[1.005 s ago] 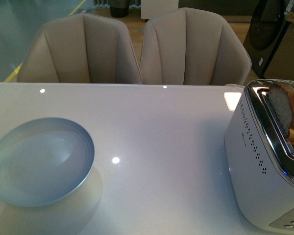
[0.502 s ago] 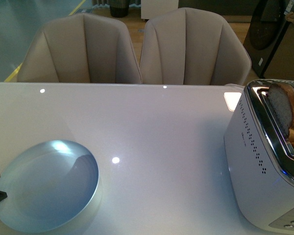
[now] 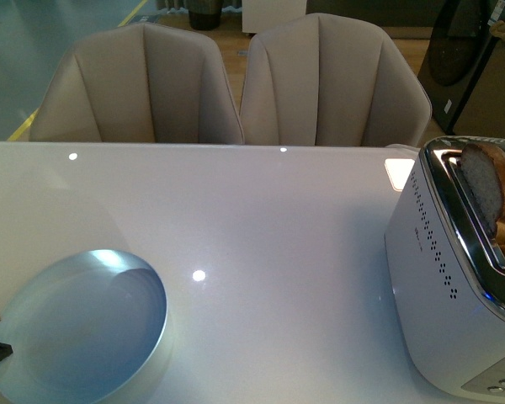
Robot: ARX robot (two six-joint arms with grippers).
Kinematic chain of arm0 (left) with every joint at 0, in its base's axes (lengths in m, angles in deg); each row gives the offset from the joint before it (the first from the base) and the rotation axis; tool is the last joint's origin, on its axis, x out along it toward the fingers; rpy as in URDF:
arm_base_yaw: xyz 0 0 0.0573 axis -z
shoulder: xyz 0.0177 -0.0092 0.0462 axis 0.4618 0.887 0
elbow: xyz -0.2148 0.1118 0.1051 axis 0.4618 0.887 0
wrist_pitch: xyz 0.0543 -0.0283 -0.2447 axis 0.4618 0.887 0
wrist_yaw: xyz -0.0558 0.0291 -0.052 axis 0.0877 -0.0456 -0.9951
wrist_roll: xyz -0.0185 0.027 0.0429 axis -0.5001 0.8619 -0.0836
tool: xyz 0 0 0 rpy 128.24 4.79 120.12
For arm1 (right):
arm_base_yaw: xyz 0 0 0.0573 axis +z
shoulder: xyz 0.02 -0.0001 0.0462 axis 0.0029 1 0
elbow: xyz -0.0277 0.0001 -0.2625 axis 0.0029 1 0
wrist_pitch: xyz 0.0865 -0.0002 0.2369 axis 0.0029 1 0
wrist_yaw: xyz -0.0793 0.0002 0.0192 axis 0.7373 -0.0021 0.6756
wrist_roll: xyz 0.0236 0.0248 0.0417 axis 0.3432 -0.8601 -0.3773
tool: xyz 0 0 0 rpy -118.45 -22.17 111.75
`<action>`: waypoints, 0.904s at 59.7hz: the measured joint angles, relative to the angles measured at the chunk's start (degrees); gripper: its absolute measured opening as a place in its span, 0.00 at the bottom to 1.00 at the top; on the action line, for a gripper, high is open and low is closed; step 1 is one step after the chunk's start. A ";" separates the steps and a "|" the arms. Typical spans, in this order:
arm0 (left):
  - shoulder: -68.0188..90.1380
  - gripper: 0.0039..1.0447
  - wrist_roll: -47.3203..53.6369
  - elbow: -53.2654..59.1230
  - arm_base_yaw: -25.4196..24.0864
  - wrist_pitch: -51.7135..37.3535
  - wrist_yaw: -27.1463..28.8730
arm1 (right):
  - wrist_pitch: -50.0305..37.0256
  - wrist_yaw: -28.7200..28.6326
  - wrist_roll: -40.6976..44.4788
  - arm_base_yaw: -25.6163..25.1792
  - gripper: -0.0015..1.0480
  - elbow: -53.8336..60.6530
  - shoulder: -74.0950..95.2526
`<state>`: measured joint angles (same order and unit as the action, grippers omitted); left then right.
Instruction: Left arm holds plate, right arm toasts bread
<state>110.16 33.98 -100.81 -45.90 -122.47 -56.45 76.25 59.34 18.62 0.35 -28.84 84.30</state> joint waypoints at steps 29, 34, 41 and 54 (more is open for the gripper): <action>-21.33 0.94 -0.50 6.75 3.76 -0.68 3.23 | 0.00 -0.02 0.00 0.00 0.91 0.00 0.00; -29.90 0.94 -0.76 7.93 5.90 0.77 4.83 | 0.00 0.00 0.00 0.00 0.91 0.00 0.00; -42.69 0.94 -1.40 8.52 9.57 3.93 6.43 | 0.00 0.00 0.00 0.00 0.91 0.00 0.00; -43.71 0.74 7.52 16.96 12.83 -23.76 18.49 | 0.00 0.02 0.00 0.00 0.91 0.00 -0.02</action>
<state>66.45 41.50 -83.85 -33.07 -146.23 -37.96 76.25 59.36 18.62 0.35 -28.84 84.27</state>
